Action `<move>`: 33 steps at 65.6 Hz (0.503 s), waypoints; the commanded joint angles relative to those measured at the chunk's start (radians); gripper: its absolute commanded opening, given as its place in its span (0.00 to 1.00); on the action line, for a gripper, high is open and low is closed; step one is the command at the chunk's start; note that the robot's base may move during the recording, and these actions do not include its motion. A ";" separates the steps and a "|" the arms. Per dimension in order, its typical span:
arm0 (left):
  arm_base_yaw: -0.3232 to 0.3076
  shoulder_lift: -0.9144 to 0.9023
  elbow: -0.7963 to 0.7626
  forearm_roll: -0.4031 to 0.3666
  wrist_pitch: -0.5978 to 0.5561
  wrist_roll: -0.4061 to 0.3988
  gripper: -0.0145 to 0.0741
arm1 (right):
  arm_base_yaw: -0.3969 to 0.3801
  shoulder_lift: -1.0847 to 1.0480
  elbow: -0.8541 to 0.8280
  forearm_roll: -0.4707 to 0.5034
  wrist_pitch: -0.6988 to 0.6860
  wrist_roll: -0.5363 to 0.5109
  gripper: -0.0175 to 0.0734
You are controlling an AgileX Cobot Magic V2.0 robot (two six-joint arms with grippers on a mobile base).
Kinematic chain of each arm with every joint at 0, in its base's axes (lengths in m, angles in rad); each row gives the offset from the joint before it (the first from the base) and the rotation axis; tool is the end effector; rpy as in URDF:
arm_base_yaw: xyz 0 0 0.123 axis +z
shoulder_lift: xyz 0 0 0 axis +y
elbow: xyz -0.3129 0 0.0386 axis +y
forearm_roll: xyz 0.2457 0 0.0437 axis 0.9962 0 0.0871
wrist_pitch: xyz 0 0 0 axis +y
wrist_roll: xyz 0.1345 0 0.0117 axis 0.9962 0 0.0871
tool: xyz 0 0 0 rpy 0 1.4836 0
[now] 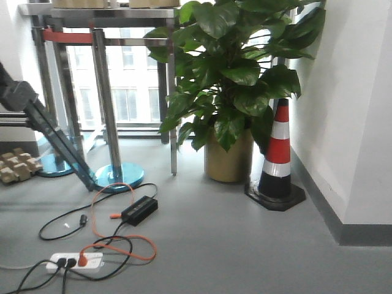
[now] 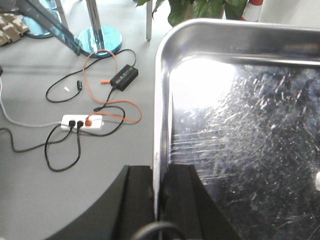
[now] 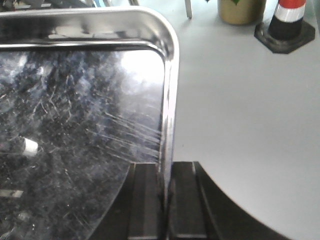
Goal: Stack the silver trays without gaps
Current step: 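Carry the tray in both grippers while driving across the room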
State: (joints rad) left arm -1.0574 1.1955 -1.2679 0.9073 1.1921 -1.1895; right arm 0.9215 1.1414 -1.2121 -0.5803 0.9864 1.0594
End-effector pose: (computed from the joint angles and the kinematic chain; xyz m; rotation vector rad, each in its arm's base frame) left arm 0.1964 -0.1471 0.4213 -0.0227 2.1021 -0.0656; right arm 0.1914 0.1500 0.4032 0.0028 2.2388 0.3435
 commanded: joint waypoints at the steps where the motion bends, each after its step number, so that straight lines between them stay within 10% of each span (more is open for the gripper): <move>1: -0.004 -0.002 0.001 0.023 -0.013 0.000 0.16 | 0.001 -0.009 -0.004 -0.017 -0.079 -0.001 0.18; 33: -0.004 -0.002 0.001 0.023 -0.013 0.000 0.16 | 0.001 -0.009 -0.004 -0.017 -0.079 -0.001 0.18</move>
State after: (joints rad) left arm -1.0574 1.1955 -1.2679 0.9095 1.1957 -1.1895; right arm 0.9215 1.1414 -1.2121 -0.5803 0.9816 1.0594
